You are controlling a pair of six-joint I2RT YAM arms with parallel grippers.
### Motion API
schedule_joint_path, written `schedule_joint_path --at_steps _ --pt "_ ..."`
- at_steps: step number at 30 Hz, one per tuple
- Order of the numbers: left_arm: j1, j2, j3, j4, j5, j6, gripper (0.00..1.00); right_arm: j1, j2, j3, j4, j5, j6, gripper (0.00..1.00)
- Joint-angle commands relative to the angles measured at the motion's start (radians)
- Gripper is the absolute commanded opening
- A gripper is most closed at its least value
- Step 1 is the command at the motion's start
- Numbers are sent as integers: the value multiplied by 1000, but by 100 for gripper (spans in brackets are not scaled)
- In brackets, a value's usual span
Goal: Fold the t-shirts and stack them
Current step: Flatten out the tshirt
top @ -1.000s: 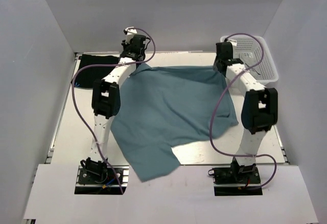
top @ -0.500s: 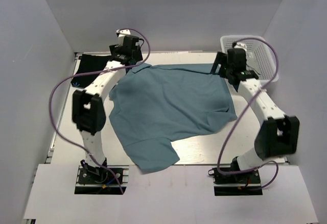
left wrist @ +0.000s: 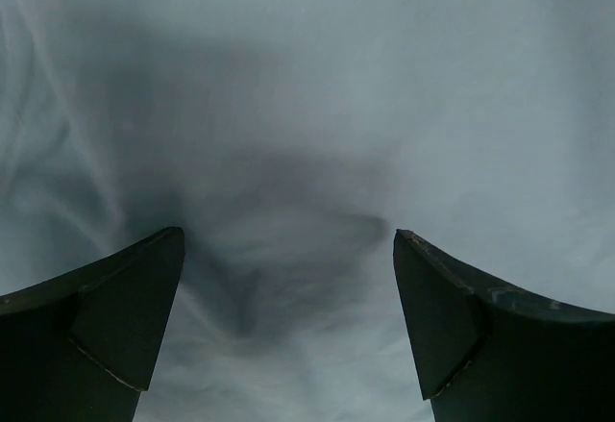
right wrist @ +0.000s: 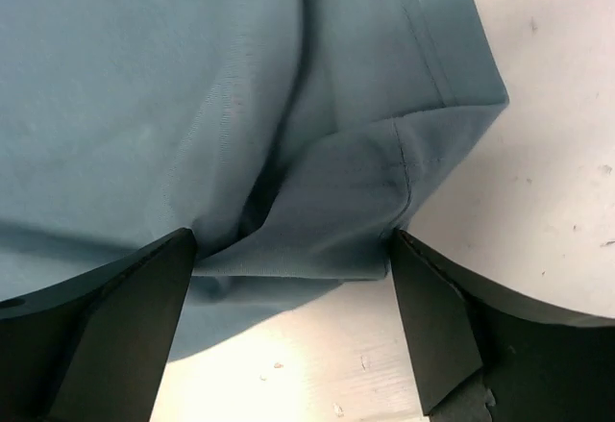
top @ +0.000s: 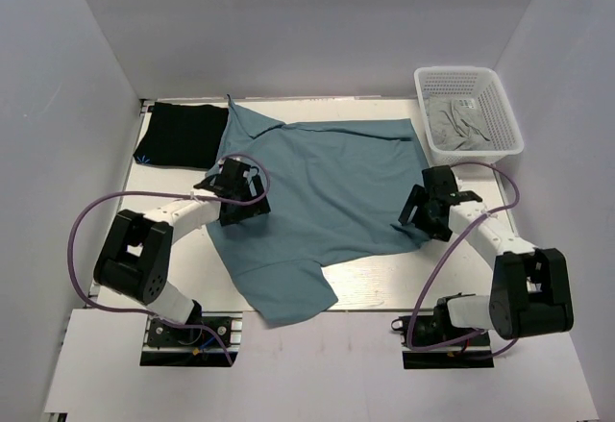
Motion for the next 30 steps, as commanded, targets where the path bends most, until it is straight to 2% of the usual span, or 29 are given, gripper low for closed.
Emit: schedule_joint_path --at_steps 1,3,5,6,7,8,10,14,17,20,21,22,24,25,28,29,30 --pt "-6 -65 -45 53 5 -42 100 -5 -25 -18 50 -35 39 87" --pt "-6 -56 -88 53 5 -56 100 -7 -3 -20 56 -15 40 86" --pt "-6 -44 -123 71 5 -67 100 -10 41 -17 65 -15 42 75" --pt "-6 -31 -123 83 5 -67 100 -7 52 -3 65 -19 42 39" --pt "-6 -31 -134 83 5 -76 100 -5 61 3 62 -30 40 17" --pt "-6 -21 -134 83 -7 -76 100 -5 58 8 56 -42 39 0" --pt "-6 -20 -134 74 -17 -85 100 -5 29 37 21 -41 42 0" --pt "-6 -43 -134 65 -52 -85 100 -1 -96 147 -245 -32 36 0" --pt "-6 -72 -145 65 -77 -94 100 1 -188 192 -412 33 86 0" --pt "-6 -99 -131 4 -115 -94 100 -2 -272 212 -468 51 97 2" --pt "-6 -99 -131 -9 -126 -105 100 -2 -288 213 -476 60 103 6" --pt "-6 -121 -122 -19 -135 -105 100 -8 -298 210 -482 112 108 19" --pt "-6 -135 -122 -44 -159 -114 100 -5 -281 206 -526 205 140 20" --pt "-6 -135 -122 -55 -175 -125 100 -8 -278 201 -540 249 154 29" --pt "3 -145 -122 -82 -205 -134 100 -10 -241 189 -573 315 187 47" --pt "4 -145 -122 -91 -215 -149 100 -8 -233 196 -579 341 191 63" --pt "13 -145 -122 -107 -215 -149 100 -5 -223 198 -599 364 203 72"
